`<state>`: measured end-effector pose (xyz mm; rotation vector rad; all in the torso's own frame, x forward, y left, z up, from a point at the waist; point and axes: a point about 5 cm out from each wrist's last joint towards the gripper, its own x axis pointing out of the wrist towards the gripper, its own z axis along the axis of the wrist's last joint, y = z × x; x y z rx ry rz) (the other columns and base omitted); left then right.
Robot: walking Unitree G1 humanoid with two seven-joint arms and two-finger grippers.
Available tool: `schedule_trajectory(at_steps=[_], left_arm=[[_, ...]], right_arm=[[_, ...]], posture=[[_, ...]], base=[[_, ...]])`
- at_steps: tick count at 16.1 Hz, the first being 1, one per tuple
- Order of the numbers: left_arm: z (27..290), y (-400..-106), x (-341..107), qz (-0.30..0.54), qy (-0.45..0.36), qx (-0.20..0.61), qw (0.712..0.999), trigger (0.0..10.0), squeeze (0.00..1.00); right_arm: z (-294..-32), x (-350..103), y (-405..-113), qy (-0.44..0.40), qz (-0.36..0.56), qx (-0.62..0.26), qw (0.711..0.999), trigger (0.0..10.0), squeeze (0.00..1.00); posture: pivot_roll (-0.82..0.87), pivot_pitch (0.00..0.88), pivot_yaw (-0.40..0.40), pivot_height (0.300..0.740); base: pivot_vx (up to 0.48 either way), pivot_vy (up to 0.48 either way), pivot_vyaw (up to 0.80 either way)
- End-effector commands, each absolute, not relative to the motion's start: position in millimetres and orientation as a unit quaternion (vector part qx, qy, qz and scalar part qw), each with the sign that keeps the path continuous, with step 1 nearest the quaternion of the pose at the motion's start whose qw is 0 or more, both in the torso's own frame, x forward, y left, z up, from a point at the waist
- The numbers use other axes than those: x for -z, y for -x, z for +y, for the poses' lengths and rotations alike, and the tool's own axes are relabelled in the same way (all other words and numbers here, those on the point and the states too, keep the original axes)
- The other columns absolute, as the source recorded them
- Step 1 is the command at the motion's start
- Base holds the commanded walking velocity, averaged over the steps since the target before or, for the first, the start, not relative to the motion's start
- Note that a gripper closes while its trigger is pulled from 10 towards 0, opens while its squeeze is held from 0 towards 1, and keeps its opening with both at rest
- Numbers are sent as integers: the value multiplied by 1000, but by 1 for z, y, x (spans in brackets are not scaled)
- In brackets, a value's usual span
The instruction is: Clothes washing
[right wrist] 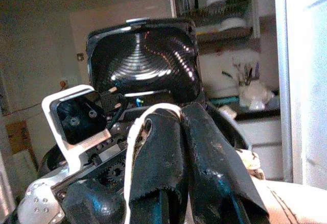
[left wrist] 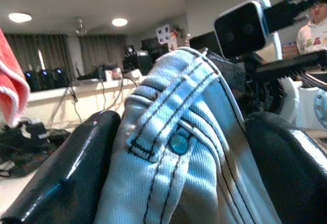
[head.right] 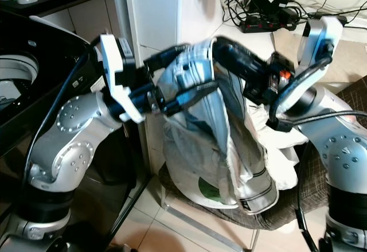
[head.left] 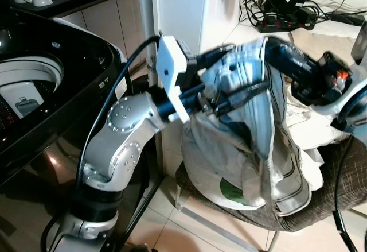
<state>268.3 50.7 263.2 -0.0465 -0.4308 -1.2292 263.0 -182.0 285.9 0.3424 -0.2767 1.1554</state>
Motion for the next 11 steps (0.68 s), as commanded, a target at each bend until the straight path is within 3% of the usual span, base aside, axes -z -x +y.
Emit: schedule_trajectory(at_steps=[1, 2, 3, 11], left_arm=[[42, -264, -259, -186, 21, 600, 778, 10000, 0], [42, -264, -259, -183, 27, 603, 776, 10000, 0], [42, -265, -258, -174, 33, 605, 776, 0, 0], [50, -272, -257, -165, 27, 585, 793, 0, 0]], right_arm=[[-178, -300, -252, -150, -153, -568, 794, 0, 0], [-178, -299, -252, -151, -151, -568, 795, 0, 0], [-179, -299, -251, -153, -149, -568, 795, 0, 0], [-178, -293, -254, -153, -134, -560, 803, 0, 0]], posture=[[-76, 0, 1, 740], [-77, 0, 2, 740], [-77, 0, 2, 740], [-67, 0, 5, 740]], base=[[0, 0, 0], [0, 0, 0], [0, 0, 0], [0, 0, 0]])
